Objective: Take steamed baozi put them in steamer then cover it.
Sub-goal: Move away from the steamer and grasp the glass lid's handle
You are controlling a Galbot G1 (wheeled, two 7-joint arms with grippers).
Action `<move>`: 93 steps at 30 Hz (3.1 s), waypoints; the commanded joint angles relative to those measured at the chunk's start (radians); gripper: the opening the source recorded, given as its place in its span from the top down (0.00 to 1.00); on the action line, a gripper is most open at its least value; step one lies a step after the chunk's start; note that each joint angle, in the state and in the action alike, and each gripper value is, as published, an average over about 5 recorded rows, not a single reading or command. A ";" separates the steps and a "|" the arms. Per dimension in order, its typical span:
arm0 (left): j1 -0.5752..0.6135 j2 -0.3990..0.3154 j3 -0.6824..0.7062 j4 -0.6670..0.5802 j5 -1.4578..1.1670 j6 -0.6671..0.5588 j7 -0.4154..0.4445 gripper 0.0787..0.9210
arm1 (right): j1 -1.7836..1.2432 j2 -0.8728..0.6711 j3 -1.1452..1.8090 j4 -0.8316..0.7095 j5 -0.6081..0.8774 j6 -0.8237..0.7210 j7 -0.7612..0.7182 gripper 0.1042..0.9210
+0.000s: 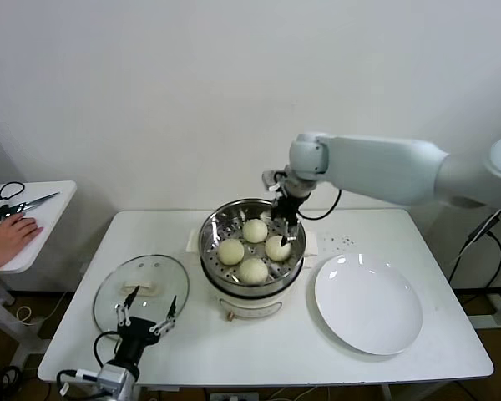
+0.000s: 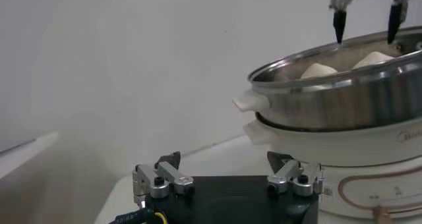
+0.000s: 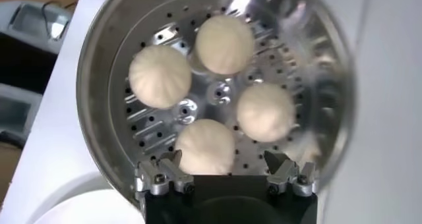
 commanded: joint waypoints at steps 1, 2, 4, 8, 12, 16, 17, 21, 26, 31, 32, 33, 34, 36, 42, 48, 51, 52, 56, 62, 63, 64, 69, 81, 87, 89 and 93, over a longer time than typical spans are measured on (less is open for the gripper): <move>-0.011 0.000 -0.005 0.005 0.007 0.001 0.000 0.12 | 0.065 -0.180 0.069 0.048 0.125 0.179 0.150 0.12; -0.014 0.000 -0.006 0.007 0.011 0.000 -0.001 0.12 | 0.053 -0.210 0.082 0.058 0.135 0.221 0.204 0.12; -0.019 -0.002 -0.008 0.013 0.024 -0.003 -0.003 0.12 | 0.007 -0.270 0.114 0.071 0.149 0.305 0.315 0.12; -0.022 -0.003 -0.013 0.021 0.043 -0.006 -0.005 0.12 | -0.186 -0.404 0.298 0.116 0.169 0.407 0.487 0.12; -0.022 -0.008 -0.016 0.014 0.052 -0.003 -0.005 0.12 | -0.426 -0.506 0.561 0.181 0.164 0.424 0.584 0.12; -0.023 -0.014 -0.021 -0.004 0.068 0.003 -0.007 0.12 | -0.691 -0.568 0.839 0.233 0.132 0.434 0.649 0.12; -0.024 -0.017 -0.023 -0.008 0.080 0.002 -0.008 0.12 | -0.748 -0.579 0.898 0.243 0.126 0.438 0.661 0.12; -0.022 -0.028 -0.033 -0.028 0.167 -0.011 -0.010 0.12 | -0.991 -0.597 1.151 0.273 0.086 0.459 0.696 0.12; -0.020 -0.035 -0.042 -0.048 0.248 -0.010 -0.007 0.12 | -1.277 -0.580 1.481 0.318 0.069 0.458 0.717 0.12; -0.030 -0.031 -0.058 -0.052 0.429 -0.010 0.012 0.12 | -1.515 -0.547 1.694 0.391 0.037 0.442 0.740 0.12; -0.034 -0.030 -0.061 -0.049 0.488 -0.015 0.014 0.12 | -1.551 -0.533 1.726 0.405 0.023 0.434 0.750 0.12; -0.039 -0.028 -0.066 -0.045 0.557 -0.023 0.015 0.12 | -1.592 -0.515 1.760 0.419 0.008 0.423 0.761 0.12; -0.044 -0.026 -0.071 -0.040 0.632 -0.032 0.015 0.12 | -1.626 -0.497 1.788 0.429 -0.007 0.413 0.769 0.12; -0.053 -0.023 -0.077 -0.033 0.772 -0.043 0.015 0.12 | -1.686 -0.460 1.838 0.442 -0.036 0.400 0.784 0.12; -0.069 0.001 -0.073 -0.002 1.140 -0.046 0.045 0.12 | -1.839 -0.370 1.965 0.485 -0.074 0.366 0.802 0.12; -0.115 0.016 -0.062 0.096 1.364 -0.024 0.042 0.12 | -1.932 -0.317 2.056 0.526 -0.073 0.348 0.802 0.12; -0.150 0.014 -0.058 0.167 1.412 -0.020 0.011 0.12 | -1.971 -0.297 2.093 0.524 -0.078 0.349 0.796 0.12; -0.165 0.014 -0.057 0.193 1.423 -0.024 0.001 0.12 | -1.983 -0.290 2.104 0.524 -0.079 0.349 0.793 0.12; -0.223 0.012 -0.055 0.288 1.450 -0.037 -0.026 0.12 | -2.022 -0.268 2.133 0.523 -0.082 0.353 0.788 0.12; -0.293 0.010 -0.062 0.398 1.467 -0.040 -0.049 0.12 | -2.058 -0.243 2.152 0.510 -0.108 0.371 0.781 0.12; -0.302 0.010 -0.064 0.411 1.462 -0.039 -0.053 0.12 | -2.062 -0.241 2.155 0.509 -0.111 0.372 0.779 0.12; -0.310 0.011 -0.065 0.424 1.453 -0.038 -0.056 0.12 | -2.066 -0.239 2.159 0.508 -0.114 0.373 0.777 0.12; -0.337 0.016 -0.064 0.464 1.415 -0.033 -0.081 0.12 | -2.073 -0.236 2.170 0.499 -0.121 0.378 0.770 0.12; -0.396 0.013 -0.050 0.528 1.395 -0.016 -0.148 0.12 | -2.073 -0.227 2.164 0.483 -0.146 0.392 0.757 0.12; -0.420 0.012 -0.045 0.559 1.379 -0.013 -0.178 0.12 | -2.075 -0.221 2.164 0.473 -0.159 0.399 0.749 0.12; -0.426 0.012 -0.042 0.567 1.370 -0.013 -0.186 0.12 | -2.076 -0.218 2.164 0.471 -0.165 0.401 0.747 0.12; -0.431 0.014 -0.040 0.578 1.352 -0.018 -0.189 0.14 | -2.077 -0.212 2.164 0.468 -0.176 0.404 0.743 0.12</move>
